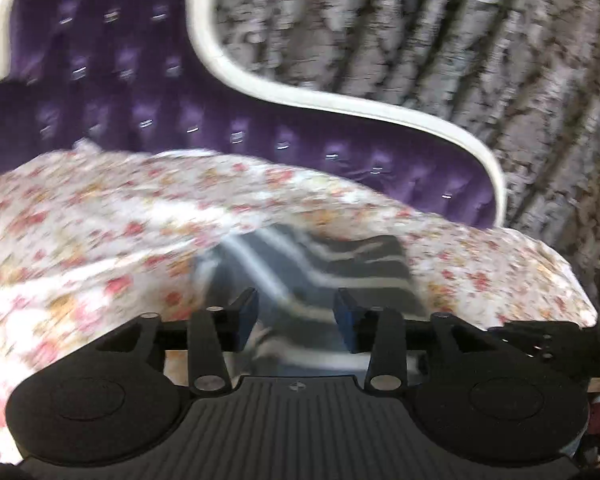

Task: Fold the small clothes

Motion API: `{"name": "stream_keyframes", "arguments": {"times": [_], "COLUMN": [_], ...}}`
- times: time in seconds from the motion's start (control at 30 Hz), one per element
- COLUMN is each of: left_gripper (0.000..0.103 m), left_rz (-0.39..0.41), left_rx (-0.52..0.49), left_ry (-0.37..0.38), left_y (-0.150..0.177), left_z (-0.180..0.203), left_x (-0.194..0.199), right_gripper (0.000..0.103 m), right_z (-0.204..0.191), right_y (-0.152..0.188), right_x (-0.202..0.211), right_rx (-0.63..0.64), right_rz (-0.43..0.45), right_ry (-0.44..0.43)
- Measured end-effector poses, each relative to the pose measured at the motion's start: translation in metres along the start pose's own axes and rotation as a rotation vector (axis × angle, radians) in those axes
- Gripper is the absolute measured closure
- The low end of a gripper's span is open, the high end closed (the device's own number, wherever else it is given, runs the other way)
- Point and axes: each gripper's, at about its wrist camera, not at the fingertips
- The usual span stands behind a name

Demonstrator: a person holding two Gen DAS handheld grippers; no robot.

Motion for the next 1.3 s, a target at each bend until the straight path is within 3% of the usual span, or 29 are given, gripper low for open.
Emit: {"name": "stream_keyframes", "arguments": {"times": [0.1, 0.27, 0.43, 0.57, 0.73, 0.83, 1.03, 1.3], "left_gripper": [0.061, 0.061, 0.062, 0.062, 0.062, 0.062, 0.062, 0.062], "left_rz": [-0.028, -0.127, -0.154, -0.166, -0.176, -0.182, -0.191, -0.197], "left_rx": [-0.021, 0.051, 0.189, 0.221, 0.222, 0.215, 0.211, 0.196], "left_ry": [0.038, 0.05, 0.048, 0.053, 0.044, 0.039, 0.035, 0.025], "left_y": [0.002, 0.016, 0.023, 0.024, 0.024, 0.023, 0.022, 0.021], "left_z": [0.011, 0.005, -0.016, -0.021, -0.02, -0.019, -0.018, -0.016], "left_x": [-0.024, -0.051, -0.046, -0.044, -0.044, -0.046, -0.047, -0.048], "right_gripper": [0.043, 0.043, 0.043, 0.043, 0.043, 0.043, 0.044, 0.044], "right_z": [0.005, 0.014, 0.02, 0.018, 0.014, 0.012, 0.01, -0.015], "right_y": [-0.002, -0.005, -0.024, -0.048, -0.068, -0.068, -0.076, -0.079], "right_x": [0.003, 0.007, 0.013, 0.003, -0.043, -0.072, -0.1, -0.122], "right_rx": [-0.031, -0.058, -0.091, -0.09, -0.106, -0.089, -0.05, 0.148], "right_rz": [0.011, 0.034, 0.095, 0.133, 0.041, -0.005, -0.005, -0.013], "right_ry": [0.001, 0.006, -0.029, -0.103, -0.155, -0.111, -0.01, 0.176]}}
Point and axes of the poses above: each gripper's, at about its wrist camera, not at the fingertips, and x roughly against the way its jaws point, z to its right, y to its underside, and after that the axes turned 8 degrees about -x, right-handed
